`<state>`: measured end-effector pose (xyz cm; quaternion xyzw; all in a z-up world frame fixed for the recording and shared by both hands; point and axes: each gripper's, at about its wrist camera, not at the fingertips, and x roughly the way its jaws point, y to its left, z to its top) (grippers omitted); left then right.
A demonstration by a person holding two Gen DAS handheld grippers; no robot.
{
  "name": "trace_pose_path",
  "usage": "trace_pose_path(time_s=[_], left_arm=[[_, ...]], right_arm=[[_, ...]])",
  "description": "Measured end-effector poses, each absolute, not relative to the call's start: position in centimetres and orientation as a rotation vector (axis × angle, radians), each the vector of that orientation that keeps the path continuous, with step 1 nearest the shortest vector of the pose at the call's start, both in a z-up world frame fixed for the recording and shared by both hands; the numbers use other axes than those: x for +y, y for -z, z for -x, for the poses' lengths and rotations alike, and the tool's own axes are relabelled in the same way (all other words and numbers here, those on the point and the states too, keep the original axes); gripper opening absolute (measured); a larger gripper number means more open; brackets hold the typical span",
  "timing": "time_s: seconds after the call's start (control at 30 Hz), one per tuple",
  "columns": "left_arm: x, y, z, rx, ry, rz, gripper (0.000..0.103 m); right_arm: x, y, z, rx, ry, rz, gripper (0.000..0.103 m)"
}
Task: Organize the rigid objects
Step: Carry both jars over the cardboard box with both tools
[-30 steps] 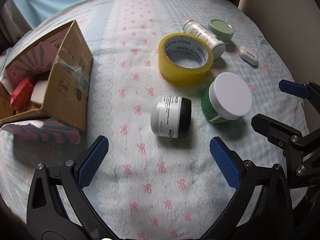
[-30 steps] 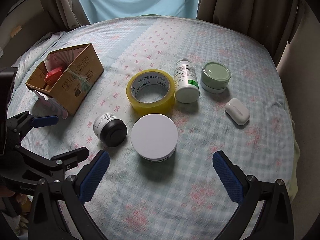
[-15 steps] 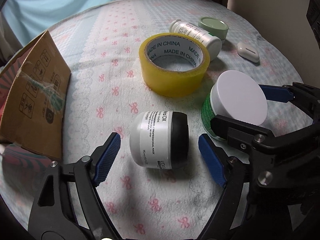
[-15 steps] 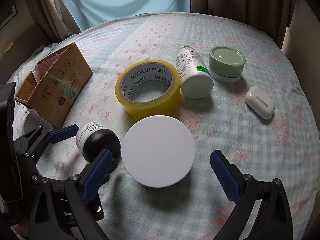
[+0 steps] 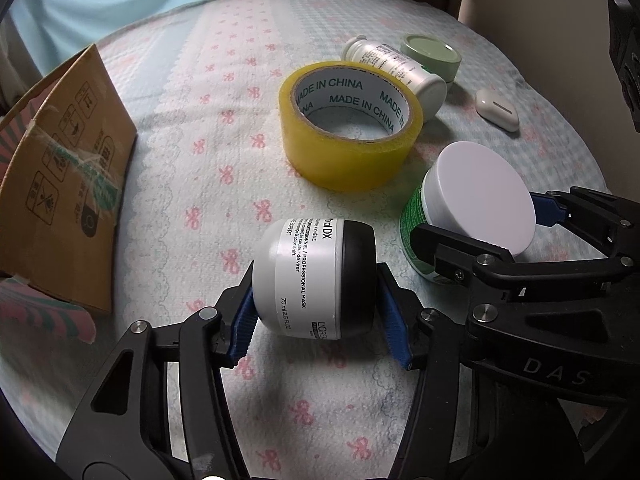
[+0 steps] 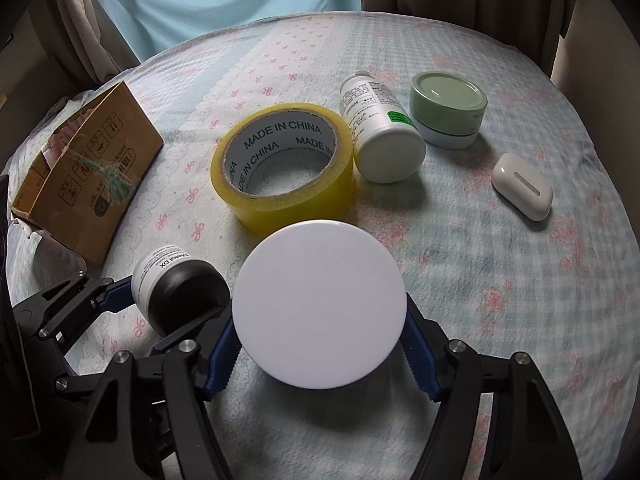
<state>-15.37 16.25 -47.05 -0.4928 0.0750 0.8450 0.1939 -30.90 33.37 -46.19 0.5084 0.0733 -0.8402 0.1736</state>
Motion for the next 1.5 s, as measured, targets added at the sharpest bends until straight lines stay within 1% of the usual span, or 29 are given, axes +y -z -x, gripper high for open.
trace_pose_path(time_s=[0.23, 0.47, 0.67, 0.83, 1.0, 1.17, 1.3, 1.4, 1.5], left_arm=[[15.4, 46.3, 15.3, 0.167, -2.375, 1.395, 0.048], [13.9, 44.4, 15.1, 0.108, -2.386, 1.379, 0.048], [11.7, 39.9, 14.9, 0.064, -2.396, 1.358, 0.048], [8.9, 34.7, 14.9, 0.043, -2.381, 1.345, 0.048], [4.9, 29.7, 14.8, 0.038, -2.384, 1.319, 0.048], [-0.2, 25.7, 15.5, 0.013, -2.416, 1.312, 0.048], [-5.2, 23.6, 16.0, -0.008, -2.458, 1.332, 0.048], [-9.0, 22.7, 16.4, -0.017, -2.489, 1.334, 0.048], [-12.8, 22.0, 16.9, -0.037, -2.518, 1.339, 0.048]], right_arm=[[33.5, 45.6, 30.8, 0.184, 2.382, -1.471, 0.067], [33.8, 43.4, 30.1, 0.163, 2.42, -1.449, 0.067], [33.5, 39.7, 29.4, 0.145, 2.463, -1.44, 0.067], [32.5, 34.7, 28.4, 0.13, 2.508, -1.426, 0.067], [30.6, 29.4, 27.3, 0.118, 2.555, -1.397, 0.067], [27.3, 25.5, 25.8, 0.085, 2.563, -1.398, 0.067], [23.7, 23.0, 24.3, 0.087, 2.552, -1.388, 0.067], [21.0, 22.1, 23.5, 0.002, 2.502, -1.405, 0.067], [17.4, 21.5, 22.6, -0.017, 2.46, -1.401, 0.067]])
